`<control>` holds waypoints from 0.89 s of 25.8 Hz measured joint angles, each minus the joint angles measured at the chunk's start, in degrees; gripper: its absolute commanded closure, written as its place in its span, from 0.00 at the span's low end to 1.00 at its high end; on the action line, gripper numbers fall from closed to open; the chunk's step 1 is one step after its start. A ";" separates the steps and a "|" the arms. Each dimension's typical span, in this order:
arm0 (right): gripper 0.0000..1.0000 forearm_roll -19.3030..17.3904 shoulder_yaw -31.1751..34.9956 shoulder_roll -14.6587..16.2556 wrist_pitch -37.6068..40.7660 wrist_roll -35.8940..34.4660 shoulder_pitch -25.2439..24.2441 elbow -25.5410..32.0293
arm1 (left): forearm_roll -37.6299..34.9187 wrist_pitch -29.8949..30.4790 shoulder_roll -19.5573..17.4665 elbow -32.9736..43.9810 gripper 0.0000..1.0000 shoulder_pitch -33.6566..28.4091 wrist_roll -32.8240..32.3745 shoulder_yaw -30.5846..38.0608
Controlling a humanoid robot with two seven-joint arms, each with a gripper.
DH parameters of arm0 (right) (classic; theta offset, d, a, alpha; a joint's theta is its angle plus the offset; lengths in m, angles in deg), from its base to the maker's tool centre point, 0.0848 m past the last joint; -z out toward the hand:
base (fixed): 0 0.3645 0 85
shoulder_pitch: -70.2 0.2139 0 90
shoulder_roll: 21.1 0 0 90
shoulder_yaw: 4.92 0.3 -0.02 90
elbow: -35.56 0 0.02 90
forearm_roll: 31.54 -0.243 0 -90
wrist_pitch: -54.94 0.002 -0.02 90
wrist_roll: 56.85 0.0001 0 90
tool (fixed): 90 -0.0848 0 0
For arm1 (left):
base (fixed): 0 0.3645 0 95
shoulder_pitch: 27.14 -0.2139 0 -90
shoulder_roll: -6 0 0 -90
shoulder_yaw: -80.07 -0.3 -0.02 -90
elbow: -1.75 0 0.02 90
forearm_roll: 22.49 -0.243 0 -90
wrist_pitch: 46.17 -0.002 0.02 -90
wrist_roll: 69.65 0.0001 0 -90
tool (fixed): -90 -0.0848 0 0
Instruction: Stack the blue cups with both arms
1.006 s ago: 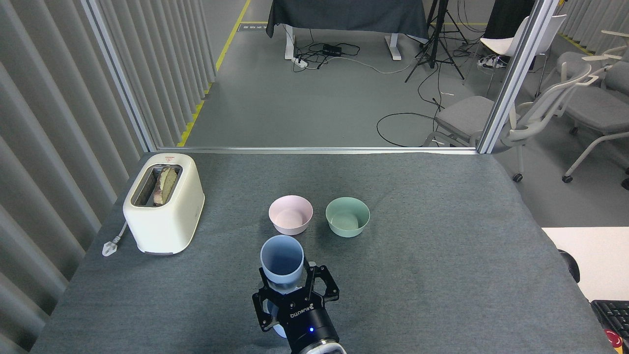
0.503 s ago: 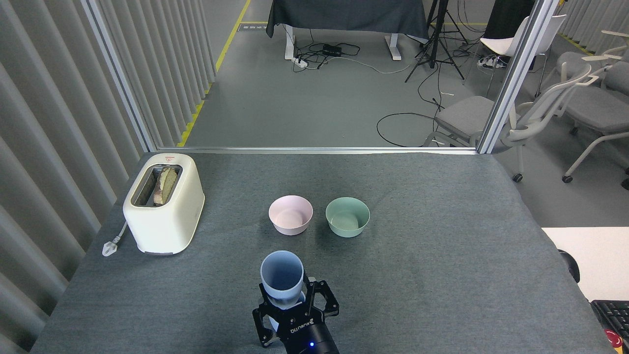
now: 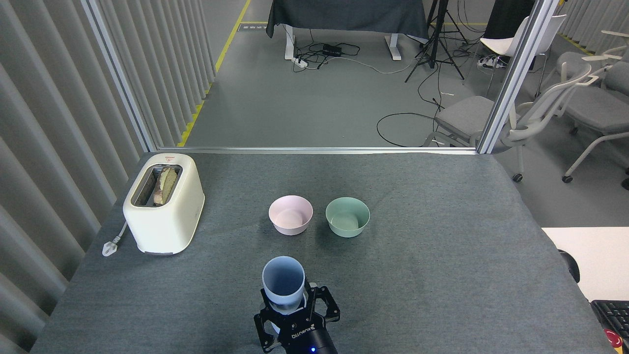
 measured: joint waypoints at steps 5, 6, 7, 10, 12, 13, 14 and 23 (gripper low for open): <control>0.29 -0.11 0.21 0.04 0.01 -0.23 -0.34 -0.54 | 0.21 -0.01 -0.01 0.00 0.00 0.00 0.00 0.05; 0.27 -0.13 0.24 0.04 0.01 -0.45 -0.40 -0.60 | 0.22 -0.01 -0.01 0.00 0.00 0.00 0.00 0.06; 0.24 -0.17 0.26 0.04 0.01 -0.68 -0.43 -0.63 | 0.23 -0.01 -0.01 0.00 0.00 0.00 0.00 0.06; 0.00 -0.32 0.33 0.02 0.01 -0.96 -0.49 -0.97 | 0.29 -0.01 -0.01 0.00 0.00 0.00 0.00 0.10; 0.00 -0.36 0.35 0.01 0.01 -1.41 -0.52 -1.15 | 0.33 -0.01 0.01 0.00 0.00 0.00 0.00 0.13; 0.00 -0.37 0.33 0.01 0.01 -1.86 -0.55 -1.17 | 0.40 -0.01 0.02 0.00 0.00 0.00 0.01 0.13; 0.00 -0.38 0.29 0.01 0.01 -2.61 -0.57 -1.12 | 0.47 -0.01 0.03 0.00 0.00 0.00 0.01 0.14; 0.00 -1.40 2.53 0.43 -0.42 -12.39 -0.34 6.36 | 0.69 -0.06 -0.03 0.00 0.00 0.00 0.01 0.16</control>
